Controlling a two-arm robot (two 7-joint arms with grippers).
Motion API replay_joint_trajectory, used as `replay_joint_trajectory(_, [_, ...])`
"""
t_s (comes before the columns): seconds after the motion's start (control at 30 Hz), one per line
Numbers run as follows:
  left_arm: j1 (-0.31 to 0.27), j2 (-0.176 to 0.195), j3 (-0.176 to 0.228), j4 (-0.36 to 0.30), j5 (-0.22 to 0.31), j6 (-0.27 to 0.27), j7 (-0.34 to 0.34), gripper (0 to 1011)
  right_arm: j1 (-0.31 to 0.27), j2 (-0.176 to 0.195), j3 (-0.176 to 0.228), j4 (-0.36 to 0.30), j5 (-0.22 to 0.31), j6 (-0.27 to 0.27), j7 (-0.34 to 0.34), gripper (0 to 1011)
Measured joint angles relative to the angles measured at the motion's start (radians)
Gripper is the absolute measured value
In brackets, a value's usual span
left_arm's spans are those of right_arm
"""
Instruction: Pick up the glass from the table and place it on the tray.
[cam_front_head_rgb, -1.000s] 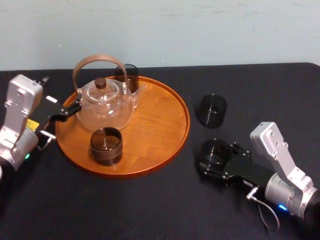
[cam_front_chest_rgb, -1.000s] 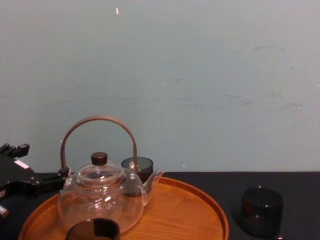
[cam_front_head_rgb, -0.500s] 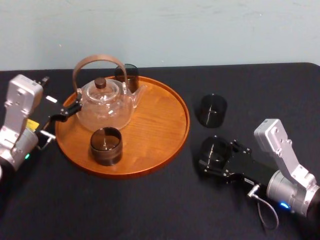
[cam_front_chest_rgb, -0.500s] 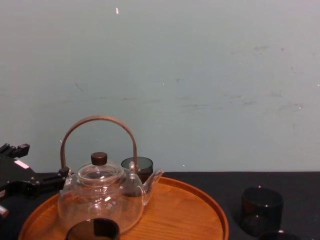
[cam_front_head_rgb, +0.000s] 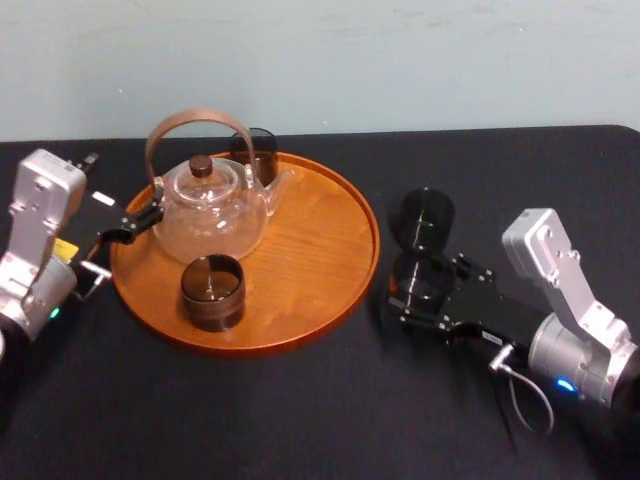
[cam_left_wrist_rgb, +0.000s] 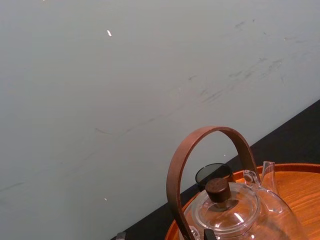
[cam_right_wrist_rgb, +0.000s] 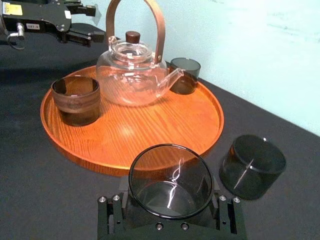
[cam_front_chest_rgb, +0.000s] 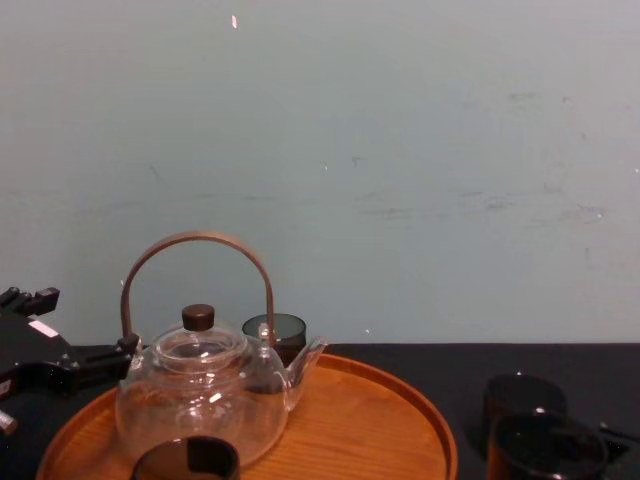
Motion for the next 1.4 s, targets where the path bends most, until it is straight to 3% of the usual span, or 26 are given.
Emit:
replay_joint_trajectory(0.43, [0.000,0.000,0.000,0.000,0.000,0.000,0.000,1010,0.087,-0.018,-0.038,0.025,-0.018,0.032,0.006,915])
replay_joint_trajectory(0.93, [0.000,0.000,0.000,0.000,0.000,0.000,0.000,1009,0.191,-0.060,-0.086,0.104,-0.012,0.045,0.028,915])
replay_joint_trajectory(1.4, [0.000,0.000,0.000,0.000,0.000,0.000,0.000,1010,0.254,-0.093,-0.135,0.178,-0.014,0.045,0.044,915])
